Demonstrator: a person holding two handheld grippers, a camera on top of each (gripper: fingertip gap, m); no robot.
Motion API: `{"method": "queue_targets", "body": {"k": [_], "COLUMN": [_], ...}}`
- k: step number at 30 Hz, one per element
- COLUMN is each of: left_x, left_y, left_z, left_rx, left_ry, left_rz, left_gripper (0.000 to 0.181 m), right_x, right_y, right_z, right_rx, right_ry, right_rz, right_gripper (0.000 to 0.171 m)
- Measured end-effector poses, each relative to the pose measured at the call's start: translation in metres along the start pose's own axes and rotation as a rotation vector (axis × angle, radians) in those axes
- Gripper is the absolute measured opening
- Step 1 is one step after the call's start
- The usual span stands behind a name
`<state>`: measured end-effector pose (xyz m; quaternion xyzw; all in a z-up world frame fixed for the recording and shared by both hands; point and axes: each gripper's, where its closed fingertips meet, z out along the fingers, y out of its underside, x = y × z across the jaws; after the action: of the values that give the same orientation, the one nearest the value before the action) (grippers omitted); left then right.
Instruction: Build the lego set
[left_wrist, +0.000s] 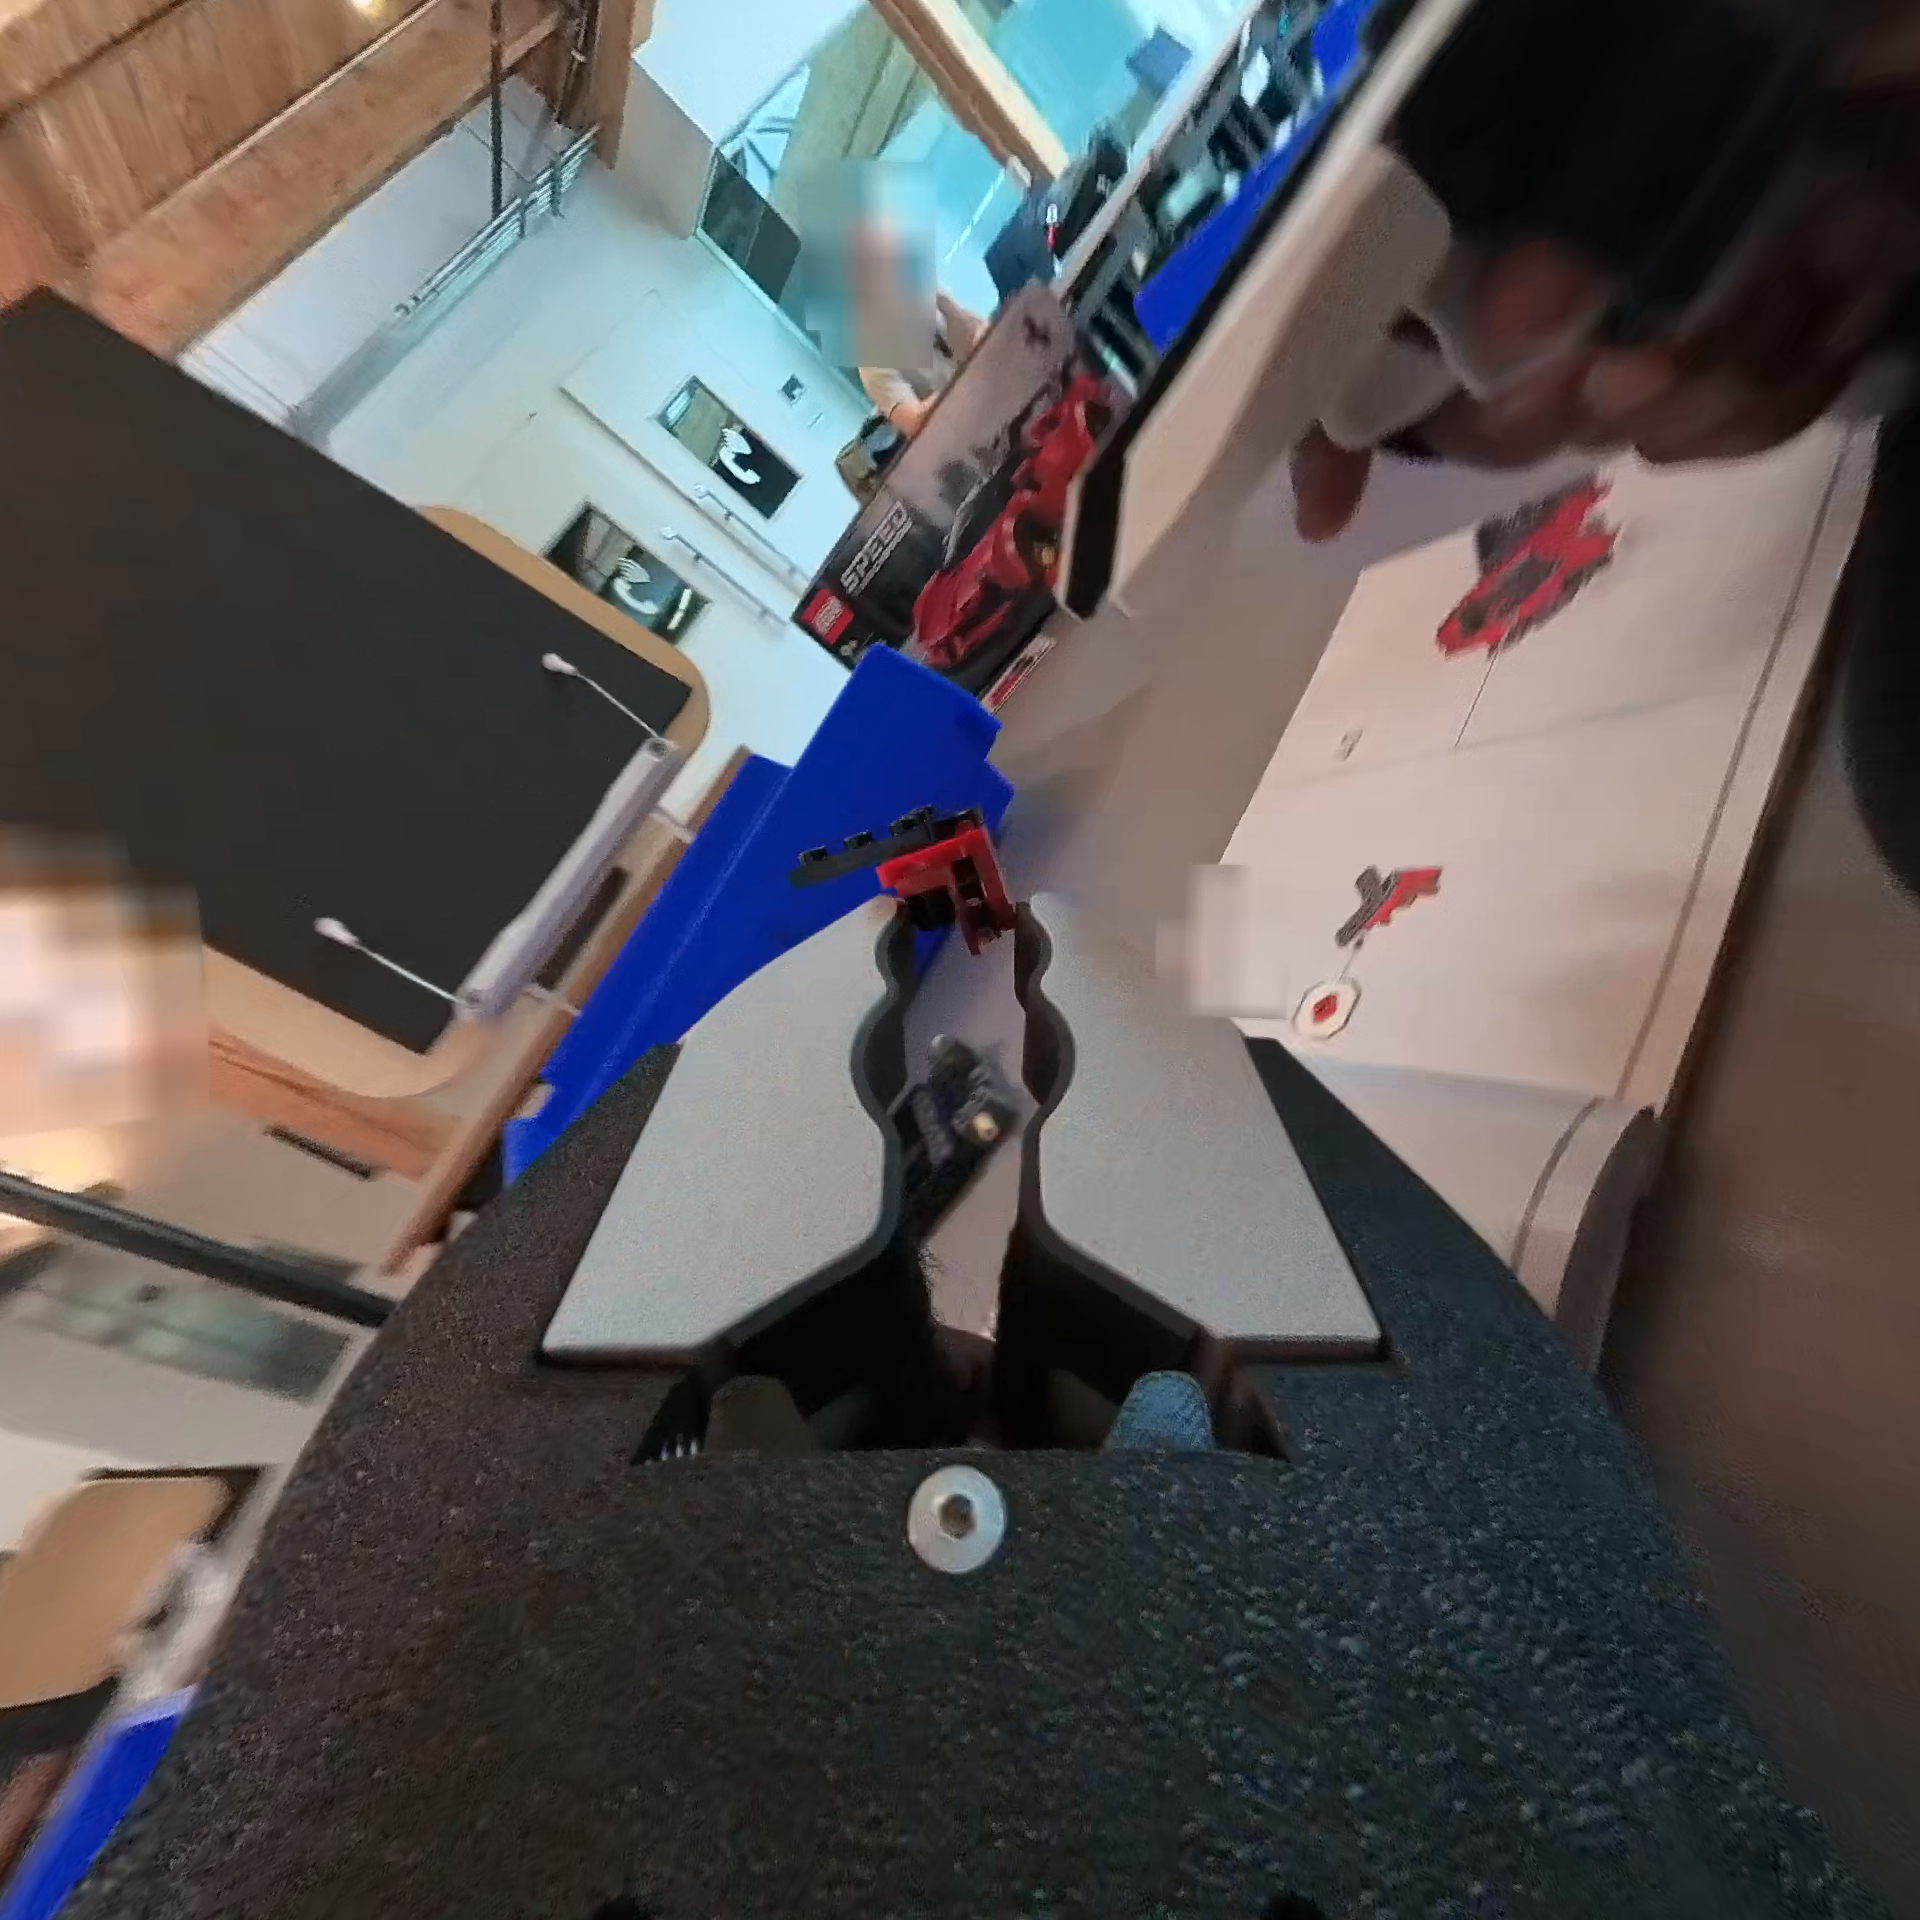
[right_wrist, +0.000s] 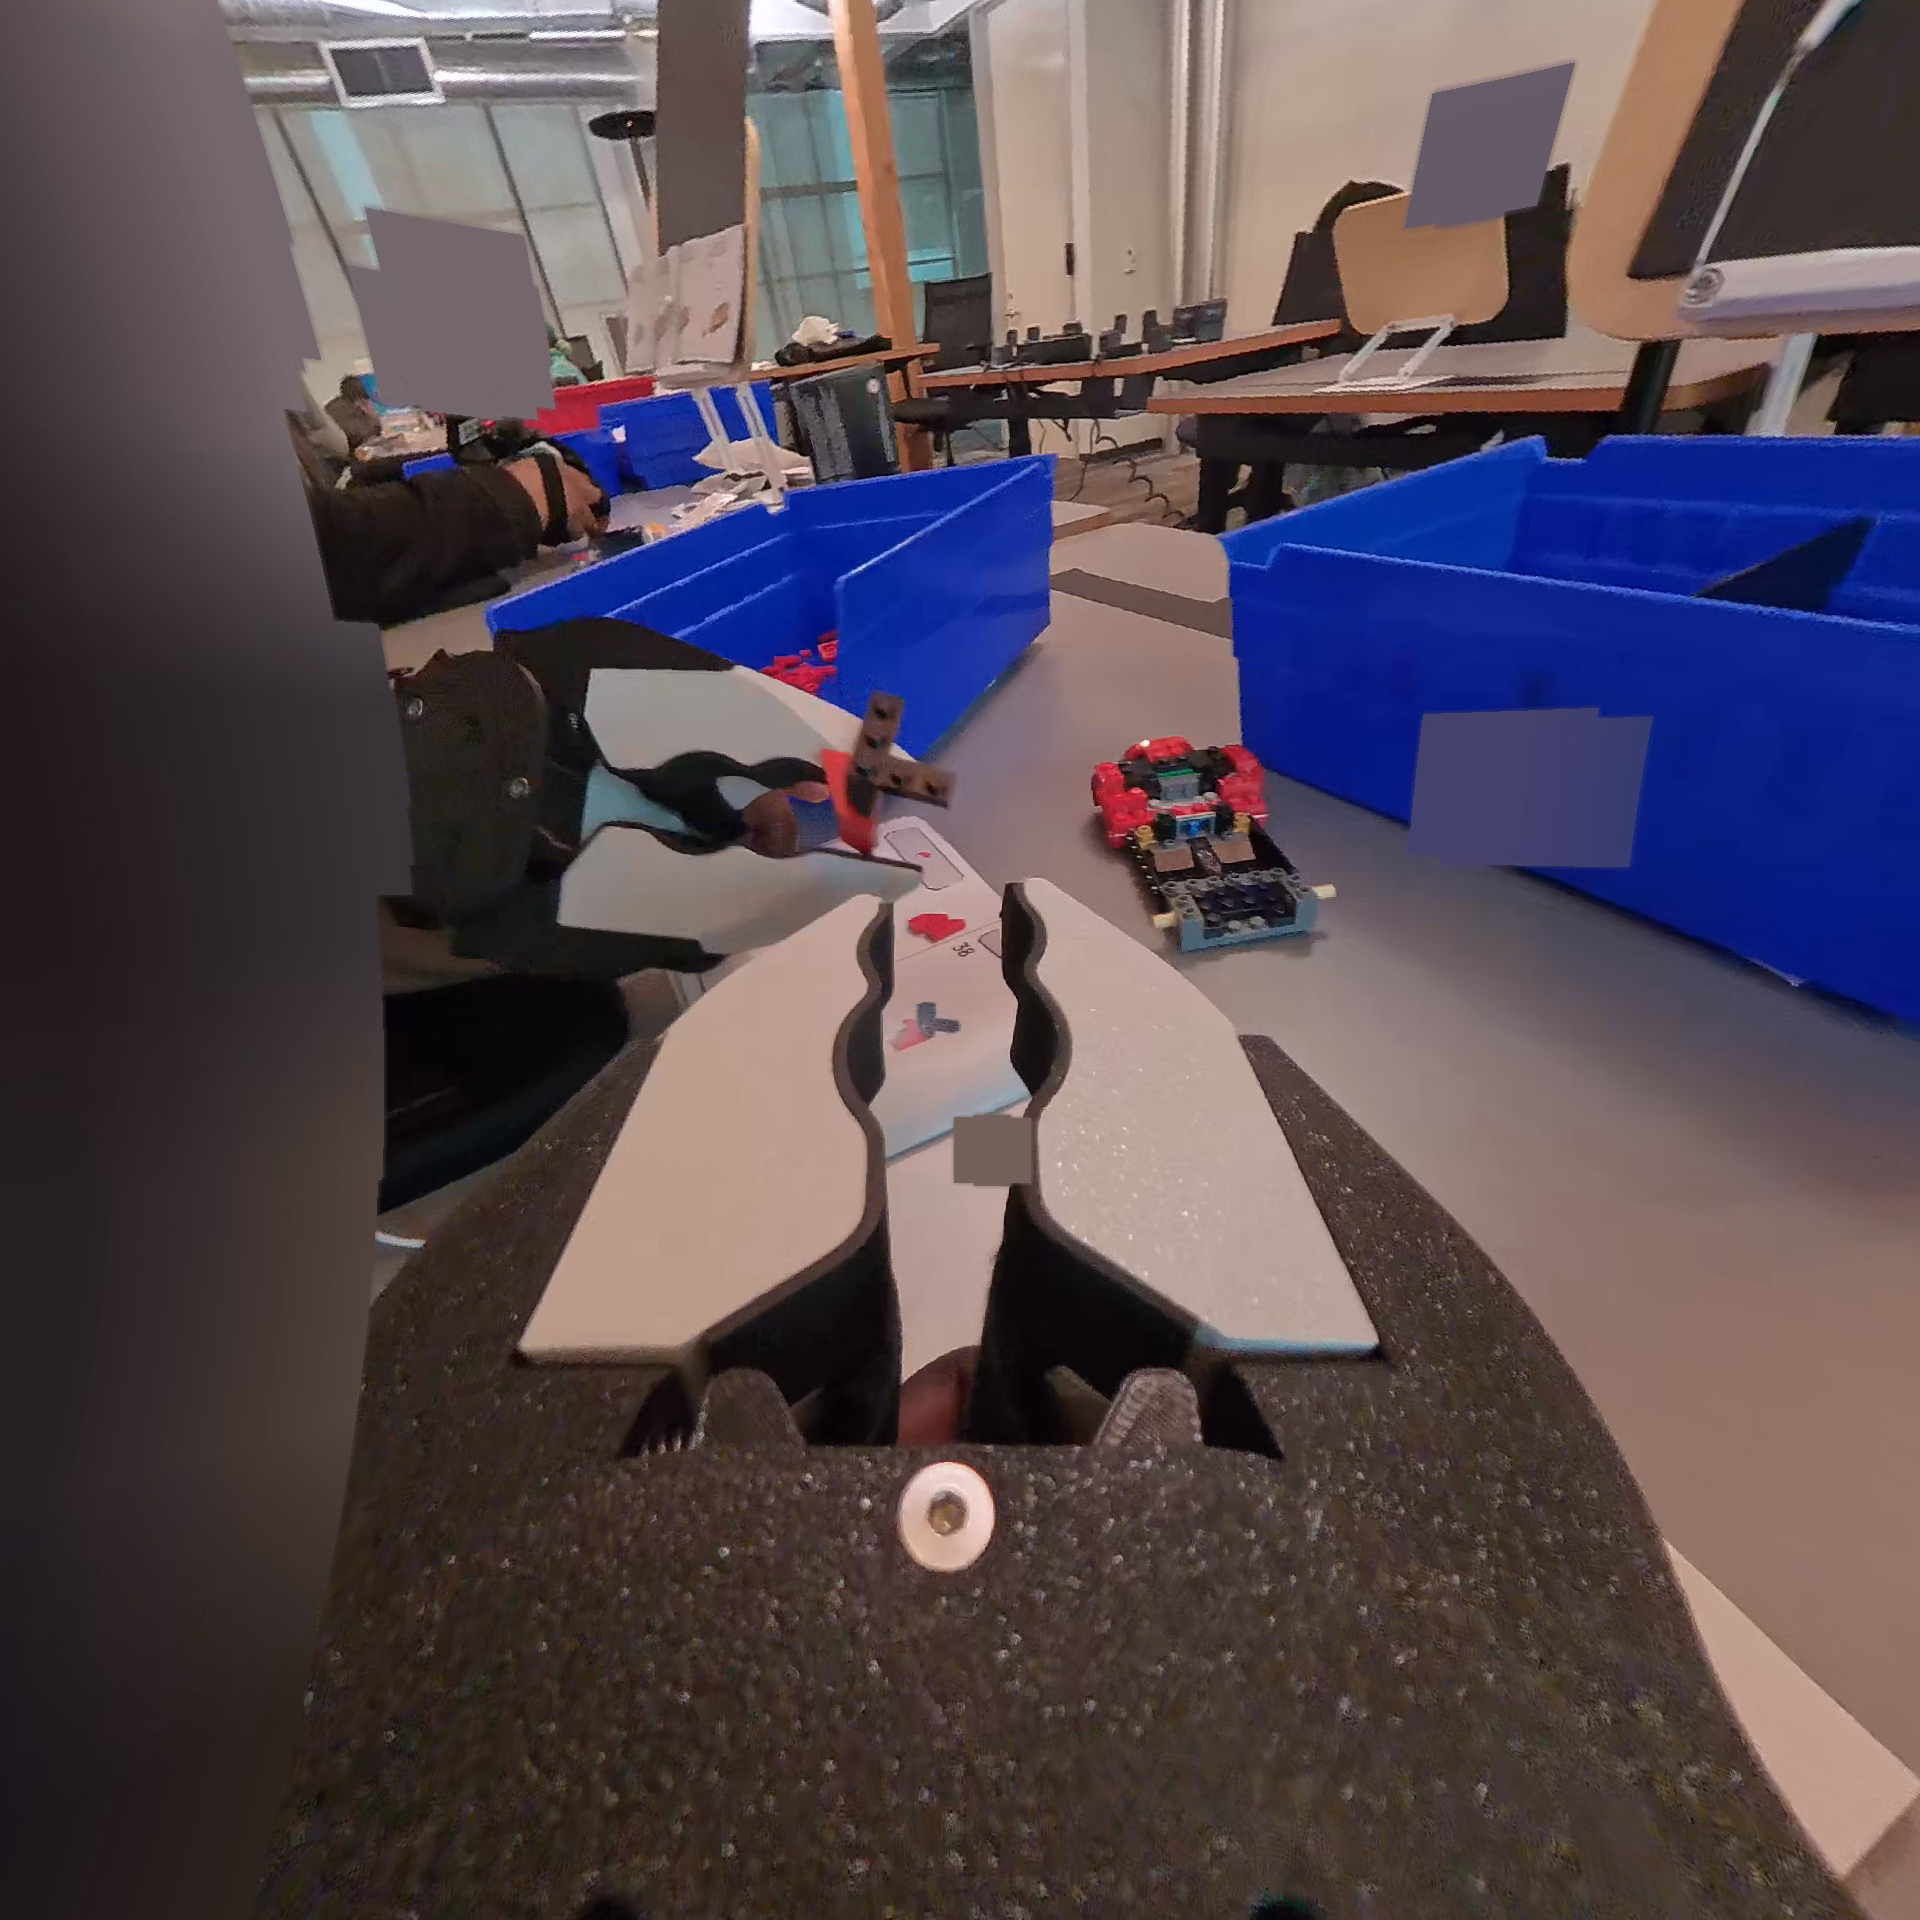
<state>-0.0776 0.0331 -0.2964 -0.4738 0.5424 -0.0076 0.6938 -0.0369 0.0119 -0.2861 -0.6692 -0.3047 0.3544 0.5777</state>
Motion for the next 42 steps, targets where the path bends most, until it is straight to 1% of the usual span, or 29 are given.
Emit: {"method": "queue_targets", "body": {"k": [5,8,11,15,21,23,27,28,30,32,34,36,38,39,40,42], "left_x": [0.010,0.011,0.011,0.014,0.017,0.017,0.015,0.013,0.010,0.005,0.007,0.007,-0.014,-0.024,-0.031,-0.037], "left_y": [-0.002,-0.005,-0.007,-0.008,-0.010,-0.010,-0.012,-0.012,-0.011,-0.013,-0.025,-0.057,-0.086,-0.093,-0.096,-0.104], "left_z": [0.001,0.000,-0.002,-0.002,-0.003,-0.003,-0.003,-0.003,-0.003,-0.004,-0.007,-0.019,-0.035,-0.039,-0.041,-0.042], "left_rx": [-0.064,-0.075,-0.084,-0.098,-0.109,-0.113,-0.109,-0.111,-0.106,-0.069,0.047,0.271,0.501,0.576,0.610,0.643], "left_ry": [-0.033,-0.053,-0.071,-0.077,-0.083,-0.086,-0.108,-0.115,-0.113,-0.085,0.030,0.201,0.296,0.311,0.306,0.292], "left_rz": [0.286,0.390,0.472,0.561,0.658,0.681,0.692,0.686,0.610,0.410,0.082,-0.330,-0.714,-0.830,-0.894,-0.927], "left_gripper": [0.017,0.017,0.017,0.017,0.017,0.017,0.018,0.023,0.031,0.037,0.040,0.042,0.039,0.039,0.039,0.042], "right_x": [-0.025,-0.029,-0.021,-0.022,-0.027,-0.027,-0.027,-0.027,-0.025,-0.026,-0.035,-0.044,-0.050,-0.051,-0.053,-0.061], "right_y": [-0.003,-0.005,-0.008,-0.008,-0.002,-0.001,-0.003,-0.006,-0.016,-0.034,-0.060,-0.088,-0.110,-0.116,-0.120,-0.124], "right_z": [0.013,0.019,0.021,0.022,0.025,0.026,0.024,0.023,0.018,0.011,-0.002,-0.020,-0.035,-0.038,-0.038,-0.034], "right_rx": [-0.080,-0.133,-0.159,-0.203,-0.282,-0.299,-0.277,-0.254,-0.167,-0.032,0.181,0.424,0.624,0.688,0.725,0.764], "right_ry": [-0.081,-0.073,-0.023,-0.045,-0.067,-0.061,-0.079,-0.084,-0.113,-0.173,-0.296,-0.421,-0.512,-0.539,-0.556,-0.600], "right_rz": [0.004,-0.035,-0.051,-0.039,-0.090,-0.111,-0.121,-0.117,-0.102,-0.044,0.023,0.092,0.160,0.191,0.217,0.246], "right_gripper": [0.021,0.021,0.015,0.015,0.015,0.009,0.008,0.008,0.008,0.008,0.008,0.008,0.008,0.008,0.009,0.008]}}
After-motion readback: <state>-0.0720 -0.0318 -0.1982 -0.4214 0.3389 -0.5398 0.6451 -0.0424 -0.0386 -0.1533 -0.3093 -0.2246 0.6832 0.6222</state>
